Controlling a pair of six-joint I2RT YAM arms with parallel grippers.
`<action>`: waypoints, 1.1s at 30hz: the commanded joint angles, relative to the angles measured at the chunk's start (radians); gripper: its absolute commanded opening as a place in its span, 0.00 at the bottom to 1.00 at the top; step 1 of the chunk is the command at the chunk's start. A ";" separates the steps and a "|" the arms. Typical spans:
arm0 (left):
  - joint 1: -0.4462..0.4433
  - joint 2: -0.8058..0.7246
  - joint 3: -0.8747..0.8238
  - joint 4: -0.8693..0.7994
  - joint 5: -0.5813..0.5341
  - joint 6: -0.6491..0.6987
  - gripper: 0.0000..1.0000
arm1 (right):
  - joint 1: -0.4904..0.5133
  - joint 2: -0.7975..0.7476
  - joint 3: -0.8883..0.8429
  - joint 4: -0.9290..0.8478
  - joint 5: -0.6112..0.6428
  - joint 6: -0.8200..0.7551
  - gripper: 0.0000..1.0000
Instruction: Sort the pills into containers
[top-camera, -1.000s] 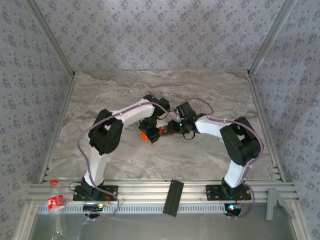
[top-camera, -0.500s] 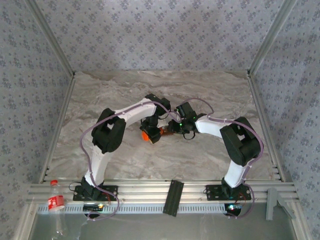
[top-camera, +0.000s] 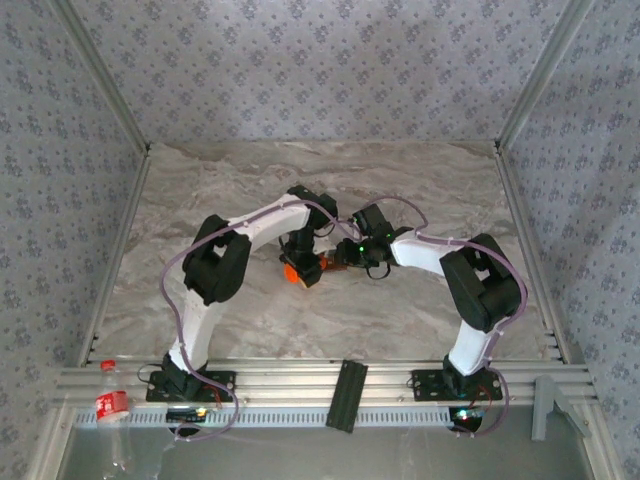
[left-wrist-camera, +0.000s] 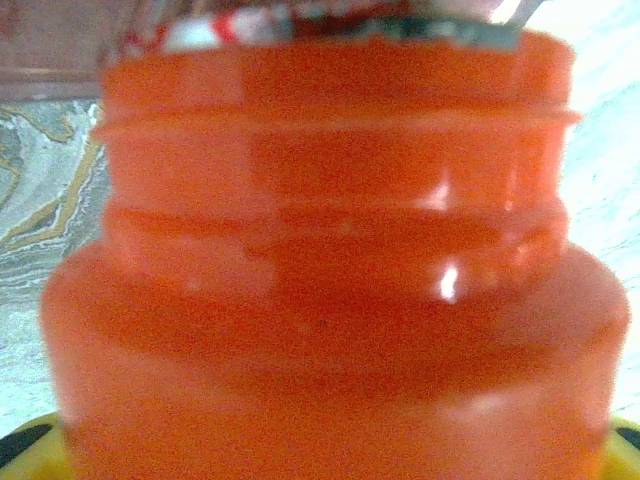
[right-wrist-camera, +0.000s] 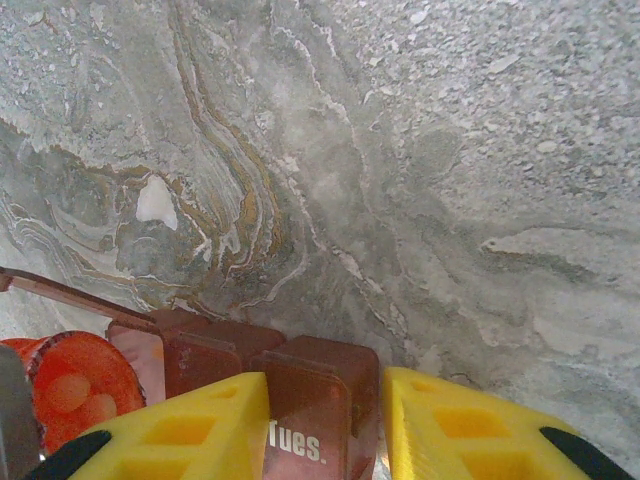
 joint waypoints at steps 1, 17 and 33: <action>0.026 0.013 -0.024 0.004 0.067 -0.021 0.00 | 0.003 0.043 -0.031 -0.084 0.035 0.008 0.36; 0.073 -0.013 -0.066 0.018 0.156 -0.032 0.00 | 0.003 0.044 -0.031 -0.085 0.040 0.011 0.36; -0.031 -0.061 -0.020 0.030 -0.149 -0.002 0.00 | 0.003 0.056 -0.031 -0.074 0.034 0.016 0.36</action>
